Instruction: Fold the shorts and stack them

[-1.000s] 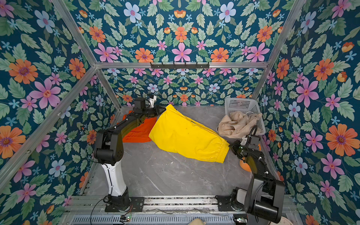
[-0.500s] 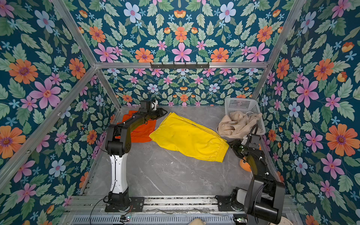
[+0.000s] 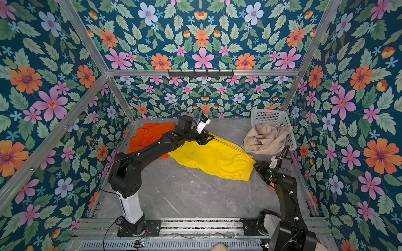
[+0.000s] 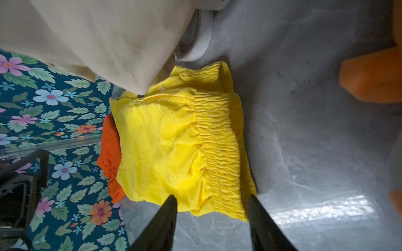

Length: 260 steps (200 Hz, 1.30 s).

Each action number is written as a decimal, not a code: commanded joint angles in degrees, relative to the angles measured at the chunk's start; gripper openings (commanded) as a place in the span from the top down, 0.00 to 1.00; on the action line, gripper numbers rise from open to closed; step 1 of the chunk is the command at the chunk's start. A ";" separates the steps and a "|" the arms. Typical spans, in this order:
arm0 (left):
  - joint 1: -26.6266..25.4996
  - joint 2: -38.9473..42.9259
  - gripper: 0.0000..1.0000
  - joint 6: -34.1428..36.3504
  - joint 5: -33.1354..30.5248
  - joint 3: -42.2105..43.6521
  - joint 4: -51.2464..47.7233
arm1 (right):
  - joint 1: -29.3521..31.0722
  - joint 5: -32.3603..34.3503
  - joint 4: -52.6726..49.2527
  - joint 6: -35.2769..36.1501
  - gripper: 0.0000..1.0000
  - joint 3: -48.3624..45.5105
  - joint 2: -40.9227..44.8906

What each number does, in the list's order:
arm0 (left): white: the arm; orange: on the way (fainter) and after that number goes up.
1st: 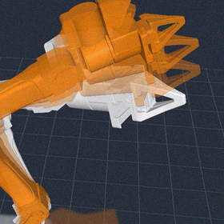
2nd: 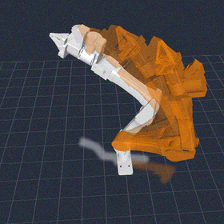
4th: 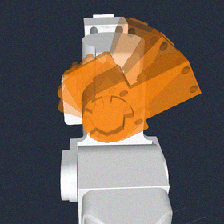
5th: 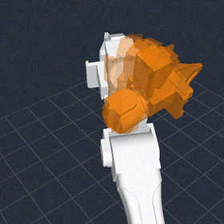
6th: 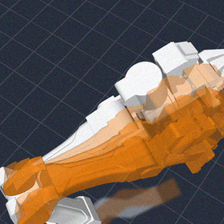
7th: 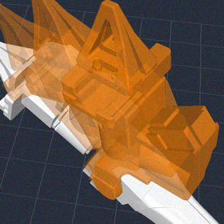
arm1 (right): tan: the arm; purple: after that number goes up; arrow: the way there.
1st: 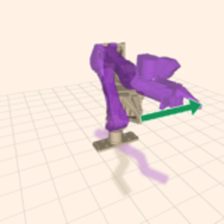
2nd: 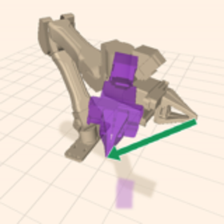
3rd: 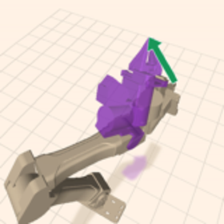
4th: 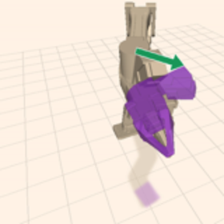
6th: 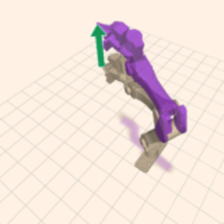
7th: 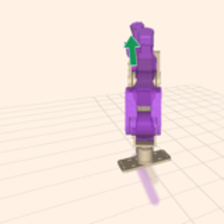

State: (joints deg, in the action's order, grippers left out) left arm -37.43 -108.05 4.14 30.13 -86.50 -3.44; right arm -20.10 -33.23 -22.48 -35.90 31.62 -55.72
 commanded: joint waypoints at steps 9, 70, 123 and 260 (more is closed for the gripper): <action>-6.55 -3.64 0.37 11.97 2.58 -2.62 -1.62 | -3.74 -5.65 0.06 -2.77 0.47 -0.53 -0.52; -16.26 -16.07 0.31 21.87 4.68 -12.12 -8.07 | -11.89 -10.34 -0.77 -2.48 0.47 -2.95 0.97; -20.27 -22.94 0.26 28.34 4.29 -15.71 -11.03 | -11.98 -10.53 -0.28 -2.51 0.47 -4.11 1.24; -20.33 -25.08 0.52 19.71 -9.19 -6.83 -0.34 | -11.98 -13.69 0.62 -3.27 0.45 -7.23 2.06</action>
State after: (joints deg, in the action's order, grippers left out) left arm -58.37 -134.28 29.39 24.99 -96.09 -4.51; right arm -32.10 -45.43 -21.78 -38.83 24.64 -54.24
